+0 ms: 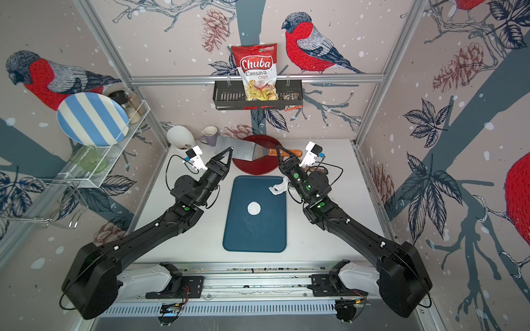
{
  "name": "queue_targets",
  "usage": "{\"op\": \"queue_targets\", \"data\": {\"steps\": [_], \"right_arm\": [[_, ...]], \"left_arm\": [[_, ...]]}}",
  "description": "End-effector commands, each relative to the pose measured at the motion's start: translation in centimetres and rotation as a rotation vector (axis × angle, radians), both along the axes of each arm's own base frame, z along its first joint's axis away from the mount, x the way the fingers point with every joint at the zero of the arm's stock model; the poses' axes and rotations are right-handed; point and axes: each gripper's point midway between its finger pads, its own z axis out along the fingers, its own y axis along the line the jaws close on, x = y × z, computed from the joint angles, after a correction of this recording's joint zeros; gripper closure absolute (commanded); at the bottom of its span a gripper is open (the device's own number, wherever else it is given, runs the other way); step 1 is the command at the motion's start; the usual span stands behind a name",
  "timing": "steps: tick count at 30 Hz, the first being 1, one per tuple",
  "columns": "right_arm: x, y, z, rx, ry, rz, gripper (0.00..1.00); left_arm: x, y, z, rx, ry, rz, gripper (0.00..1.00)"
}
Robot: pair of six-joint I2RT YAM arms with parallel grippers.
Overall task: Roll out the dumpling wrappers from the dough
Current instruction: Pick up the spatula from the center of the board.
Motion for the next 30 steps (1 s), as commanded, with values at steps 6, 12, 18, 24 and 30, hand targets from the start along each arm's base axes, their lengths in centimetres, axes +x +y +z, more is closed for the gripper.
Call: {"op": "queue_targets", "data": {"steps": [6,12,18,24,30], "right_arm": [[0.0,-1.6,0.7,-0.011,-0.04,-0.055,1.0],[0.2,-4.0,-0.6,-0.082,-0.022,-0.114,1.0],[0.0,-7.2,-2.6,-0.233,0.013,-0.184,1.0],[-0.5,-10.6,-4.9,-0.388,0.078,-0.204,1.0],[-1.4,-12.4,-7.6,-0.499,0.161,-0.153,1.0]], "left_arm": [[-0.4,-0.4,0.0,0.064,0.013,-0.021,0.05],[-0.4,0.4,-2.9,0.193,0.115,-0.011,0.05],[-0.7,3.2,-7.6,0.422,0.259,0.041,0.05],[-2.1,5.6,-12.7,0.668,0.388,0.057,0.05],[-4.1,6.0,-17.6,0.783,0.494,-0.013,0.05]]}}
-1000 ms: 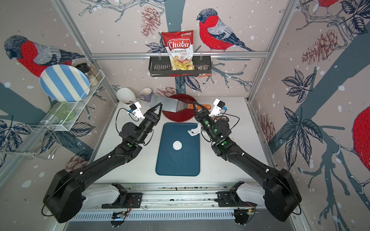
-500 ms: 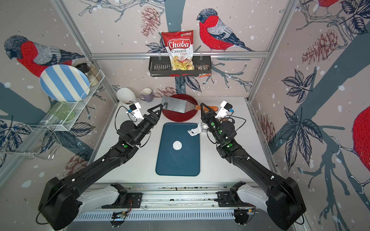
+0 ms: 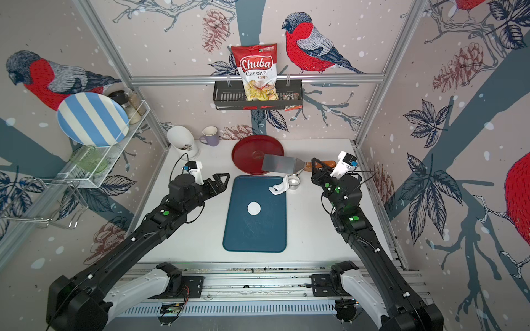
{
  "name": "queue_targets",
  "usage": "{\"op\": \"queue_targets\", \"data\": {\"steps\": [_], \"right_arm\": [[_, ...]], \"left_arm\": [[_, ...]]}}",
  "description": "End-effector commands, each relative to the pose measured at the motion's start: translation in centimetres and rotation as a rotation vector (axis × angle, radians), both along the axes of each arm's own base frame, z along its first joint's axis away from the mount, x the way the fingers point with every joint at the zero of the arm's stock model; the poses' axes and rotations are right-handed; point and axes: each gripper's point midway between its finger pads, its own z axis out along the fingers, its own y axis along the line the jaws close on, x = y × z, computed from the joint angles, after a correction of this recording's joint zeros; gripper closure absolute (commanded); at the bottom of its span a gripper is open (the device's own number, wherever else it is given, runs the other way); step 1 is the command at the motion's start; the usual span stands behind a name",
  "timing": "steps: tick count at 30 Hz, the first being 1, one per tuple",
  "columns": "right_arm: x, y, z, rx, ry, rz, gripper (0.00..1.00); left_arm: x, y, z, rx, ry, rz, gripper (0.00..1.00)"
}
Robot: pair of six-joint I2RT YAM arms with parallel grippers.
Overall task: Roll out the dumpling wrappers from the dough
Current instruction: Pick up the spatula from the center of the board, then scoop the dumpling wrapper from the work surface.
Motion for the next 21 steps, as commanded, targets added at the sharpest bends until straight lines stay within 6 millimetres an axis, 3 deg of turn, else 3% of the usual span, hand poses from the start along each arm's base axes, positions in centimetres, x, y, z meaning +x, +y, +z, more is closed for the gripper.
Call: {"op": "queue_targets", "data": {"steps": [1,9,21], "right_arm": [[-1.1,0.8,-1.9,-0.081,0.069,0.098,1.0],[-2.7,1.3,-5.6,-0.174,0.163,0.17,1.0],[-3.6,4.0,-6.6,-0.298,0.138,0.191,1.0]], "left_arm": [[-1.6,0.6,-3.6,0.091,0.092,-0.038,0.05],[-2.6,0.4,-8.3,0.169,0.241,-0.089,0.05],[-3.4,-0.1,-12.2,0.213,0.338,-0.126,0.05]]}}
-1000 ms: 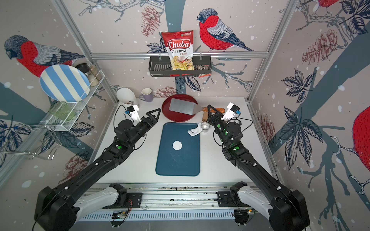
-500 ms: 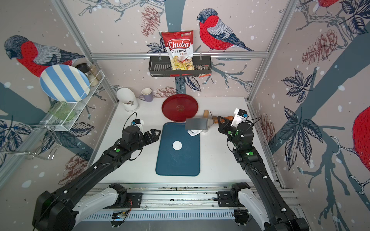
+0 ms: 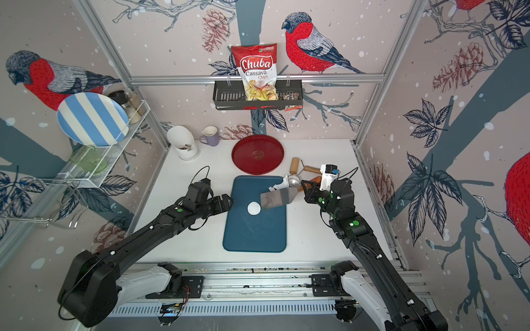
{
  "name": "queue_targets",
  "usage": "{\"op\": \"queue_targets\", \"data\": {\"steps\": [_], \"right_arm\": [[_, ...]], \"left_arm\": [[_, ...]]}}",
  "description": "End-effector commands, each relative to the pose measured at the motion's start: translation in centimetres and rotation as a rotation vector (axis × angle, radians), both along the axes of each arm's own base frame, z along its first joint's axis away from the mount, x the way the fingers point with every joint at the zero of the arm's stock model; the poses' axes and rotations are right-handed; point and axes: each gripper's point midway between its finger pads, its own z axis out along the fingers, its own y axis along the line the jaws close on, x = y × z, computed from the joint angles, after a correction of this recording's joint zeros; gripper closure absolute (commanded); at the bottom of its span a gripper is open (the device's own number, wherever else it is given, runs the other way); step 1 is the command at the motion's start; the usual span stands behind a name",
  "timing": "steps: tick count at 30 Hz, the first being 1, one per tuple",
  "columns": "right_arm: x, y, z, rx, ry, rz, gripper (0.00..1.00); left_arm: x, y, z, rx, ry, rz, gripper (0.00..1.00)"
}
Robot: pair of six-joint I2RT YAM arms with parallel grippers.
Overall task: Roll out the dumpling wrappers from the dough
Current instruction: Scoop the dumpling wrapper from the work surface.
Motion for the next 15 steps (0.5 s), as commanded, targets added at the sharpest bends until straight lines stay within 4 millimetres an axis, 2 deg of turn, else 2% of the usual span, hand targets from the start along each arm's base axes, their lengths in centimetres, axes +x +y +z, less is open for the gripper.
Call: {"op": "queue_targets", "data": {"steps": [1,7,15], "right_arm": [[0.5,0.2,0.5,-0.055,-0.059,-0.026,1.0],[0.8,0.5,0.2,-0.061,-0.048,-0.039,1.0],[1.7,0.8,-1.3,-0.068,0.038,-0.038,1.0]], "left_arm": [[-0.3,-0.4,-0.6,0.004,0.005,-0.022,0.05],[-0.2,-1.1,-2.1,0.03,0.039,-0.046,0.05],[0.1,-2.0,-3.5,0.056,0.065,-0.07,0.05]]}}
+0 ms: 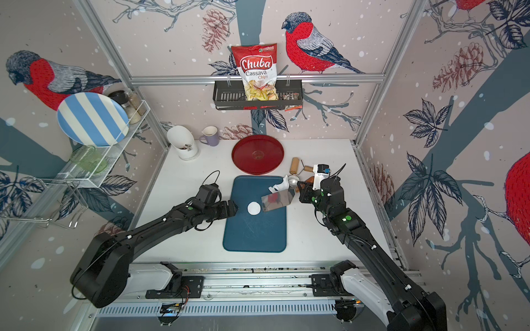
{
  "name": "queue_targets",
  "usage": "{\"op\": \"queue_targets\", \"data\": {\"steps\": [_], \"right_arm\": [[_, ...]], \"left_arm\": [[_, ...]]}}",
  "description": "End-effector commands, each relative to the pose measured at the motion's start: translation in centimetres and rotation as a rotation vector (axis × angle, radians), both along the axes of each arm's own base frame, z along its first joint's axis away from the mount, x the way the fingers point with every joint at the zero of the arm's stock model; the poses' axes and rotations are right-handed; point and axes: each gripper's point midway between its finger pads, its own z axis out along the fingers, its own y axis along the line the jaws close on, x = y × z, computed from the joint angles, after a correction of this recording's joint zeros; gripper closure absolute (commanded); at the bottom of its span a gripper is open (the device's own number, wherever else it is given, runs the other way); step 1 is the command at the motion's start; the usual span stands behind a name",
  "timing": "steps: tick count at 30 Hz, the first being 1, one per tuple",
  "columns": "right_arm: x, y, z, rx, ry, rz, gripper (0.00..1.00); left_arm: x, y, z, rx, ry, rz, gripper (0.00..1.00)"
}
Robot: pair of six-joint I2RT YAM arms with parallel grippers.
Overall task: Roll out the dumpling wrappers from the dough
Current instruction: Scoop the dumpling wrapper from the work surface.
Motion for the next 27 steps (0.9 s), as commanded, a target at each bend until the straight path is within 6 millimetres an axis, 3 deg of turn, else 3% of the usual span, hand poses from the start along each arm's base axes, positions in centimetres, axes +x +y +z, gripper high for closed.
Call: {"op": "queue_targets", "data": {"steps": [1,11,27], "right_arm": [[0.5,0.1,0.3,0.02,0.009,-0.008,1.0],[0.8,-0.3,-1.1,0.005,0.026,-0.021,1.0],[1.1,-0.2,-2.2,0.001,0.046,-0.024,1.0]], "left_arm": [[0.7,-0.7,0.4,-0.009,-0.035,-0.022,0.05],[0.4,-1.8,-1.7,0.005,0.012,-0.052,0.05],[0.5,-3.0,-2.1,-0.021,0.02,-0.081,0.05]]}}
